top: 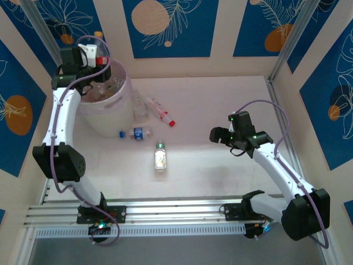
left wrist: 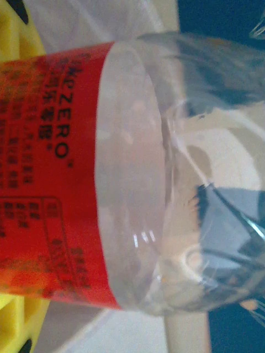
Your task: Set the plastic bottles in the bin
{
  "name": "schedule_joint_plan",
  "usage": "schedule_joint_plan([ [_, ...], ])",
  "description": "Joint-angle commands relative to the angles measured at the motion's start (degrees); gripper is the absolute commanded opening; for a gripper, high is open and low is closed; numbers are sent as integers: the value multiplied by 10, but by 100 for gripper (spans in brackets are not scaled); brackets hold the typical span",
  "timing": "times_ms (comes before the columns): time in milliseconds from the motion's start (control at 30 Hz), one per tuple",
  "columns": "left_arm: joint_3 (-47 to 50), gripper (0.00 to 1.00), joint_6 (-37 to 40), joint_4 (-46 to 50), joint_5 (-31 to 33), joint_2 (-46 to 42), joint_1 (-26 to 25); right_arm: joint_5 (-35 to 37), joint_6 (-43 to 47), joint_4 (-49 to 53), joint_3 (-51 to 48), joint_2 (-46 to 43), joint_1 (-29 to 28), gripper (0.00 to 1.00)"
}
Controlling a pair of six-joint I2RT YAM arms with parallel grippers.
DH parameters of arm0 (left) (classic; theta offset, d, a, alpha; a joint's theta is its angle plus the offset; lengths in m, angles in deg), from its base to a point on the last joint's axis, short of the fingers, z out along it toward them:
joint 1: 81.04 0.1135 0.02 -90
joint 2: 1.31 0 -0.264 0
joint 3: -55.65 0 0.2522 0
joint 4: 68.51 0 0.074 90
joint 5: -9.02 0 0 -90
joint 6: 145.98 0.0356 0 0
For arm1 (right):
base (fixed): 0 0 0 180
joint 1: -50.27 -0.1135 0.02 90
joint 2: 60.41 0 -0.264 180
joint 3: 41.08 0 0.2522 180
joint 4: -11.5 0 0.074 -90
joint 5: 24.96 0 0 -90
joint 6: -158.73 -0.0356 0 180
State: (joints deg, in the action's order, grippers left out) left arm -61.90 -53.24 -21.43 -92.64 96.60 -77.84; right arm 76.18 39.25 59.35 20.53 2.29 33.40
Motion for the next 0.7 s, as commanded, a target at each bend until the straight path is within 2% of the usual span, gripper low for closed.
schedule_joint_plan([
  [0, 51, 0, 11, -69, -62, -27, 24, -10, 0, 1, -10, -3, 7, 90],
  [133, 103, 0, 22, -89, -89, -39, 30, -17, 4, -2, -13, -1, 15, 90],
  [267, 115, 0, 30, -88, -103, -42, 36, -20, 4, -3, -13, 2, 18, 90],
  [300, 113, 17, 30, -89, -108, -43, 38, -20, 4, -3, -12, 3, 19, 90],
  [333, 109, 40, 30, -87, -116, -44, 40, -21, 4, -4, -12, 3, 19, 90],
  [400, 97, 64, 31, -79, -130, -44, 42, -21, 4, -4, -11, 4, 20, 90],
  [433, 87, 70, 31, -72, -133, -43, 42, -21, 4, -4, -11, 5, 20, 90],
  [533, 48, 75, 18, -54, -173, -42, 55, -21, 5, -3, -10, 7, 20, 90],
  [667, -26, 88, -20, -30, -210, -27, 72, -20, 7, 0, -7, 8, 20, 90],
])
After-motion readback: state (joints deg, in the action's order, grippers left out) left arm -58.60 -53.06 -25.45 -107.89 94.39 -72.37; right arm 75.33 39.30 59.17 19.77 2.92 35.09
